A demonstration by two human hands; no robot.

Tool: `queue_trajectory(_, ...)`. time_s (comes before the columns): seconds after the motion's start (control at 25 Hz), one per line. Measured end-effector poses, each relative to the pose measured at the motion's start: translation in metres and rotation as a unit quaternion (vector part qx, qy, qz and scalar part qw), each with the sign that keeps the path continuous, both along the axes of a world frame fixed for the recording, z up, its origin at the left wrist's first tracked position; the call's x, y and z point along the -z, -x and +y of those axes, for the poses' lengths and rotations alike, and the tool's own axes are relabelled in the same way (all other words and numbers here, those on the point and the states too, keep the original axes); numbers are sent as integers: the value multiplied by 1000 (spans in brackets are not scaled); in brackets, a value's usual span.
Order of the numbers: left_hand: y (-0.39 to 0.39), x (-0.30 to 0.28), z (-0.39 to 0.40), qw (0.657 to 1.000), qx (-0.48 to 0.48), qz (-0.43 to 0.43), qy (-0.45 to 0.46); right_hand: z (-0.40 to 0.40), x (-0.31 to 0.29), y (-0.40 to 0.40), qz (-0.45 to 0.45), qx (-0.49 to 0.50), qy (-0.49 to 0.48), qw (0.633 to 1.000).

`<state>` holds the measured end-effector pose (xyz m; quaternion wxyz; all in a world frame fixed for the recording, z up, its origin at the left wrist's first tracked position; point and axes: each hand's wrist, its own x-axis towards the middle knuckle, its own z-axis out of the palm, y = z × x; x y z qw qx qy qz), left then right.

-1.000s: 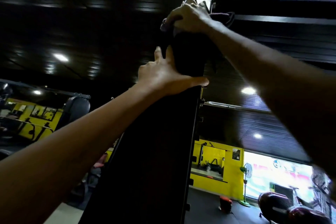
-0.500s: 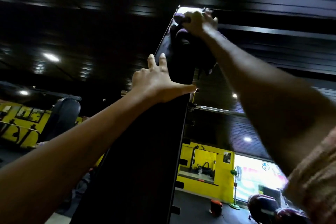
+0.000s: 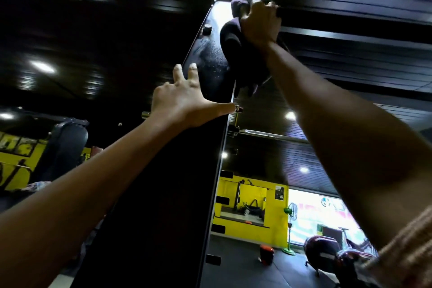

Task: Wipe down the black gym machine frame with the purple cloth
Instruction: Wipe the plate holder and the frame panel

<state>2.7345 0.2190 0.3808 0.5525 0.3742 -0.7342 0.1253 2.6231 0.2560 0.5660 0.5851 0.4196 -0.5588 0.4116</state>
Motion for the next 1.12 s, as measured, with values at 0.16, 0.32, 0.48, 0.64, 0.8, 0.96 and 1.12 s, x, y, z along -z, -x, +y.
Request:
queue_trajectory(0.16,1,0,-2,1000,-11,0,2,-27,-7,-20,28,77,-171,982)
queue_trajectory(0.32,1,-1,-1,1000,-8,0,-8,-27,1,-24,67,110,-121,984)
queue_trajectory(0.48,0,1,5,999,24,30,-20,-9,35,-20,202,32,-200,958)
queue_trajectory(0.64,3,29,14,998,0,8,-59,-6,28,-22,131,77,-224,963)
queue_trajectory(0.8,0,50,17,998,-1,40,-58,-19,41,-37,73,88,-199,973)
queue_trajectory(0.96,2,54,22,994,37,95,-45,-5,71,-31,244,44,-240,939)
queue_trajectory(1.12,1,56,29,992,46,109,-52,6,67,-14,283,-26,-293,913)
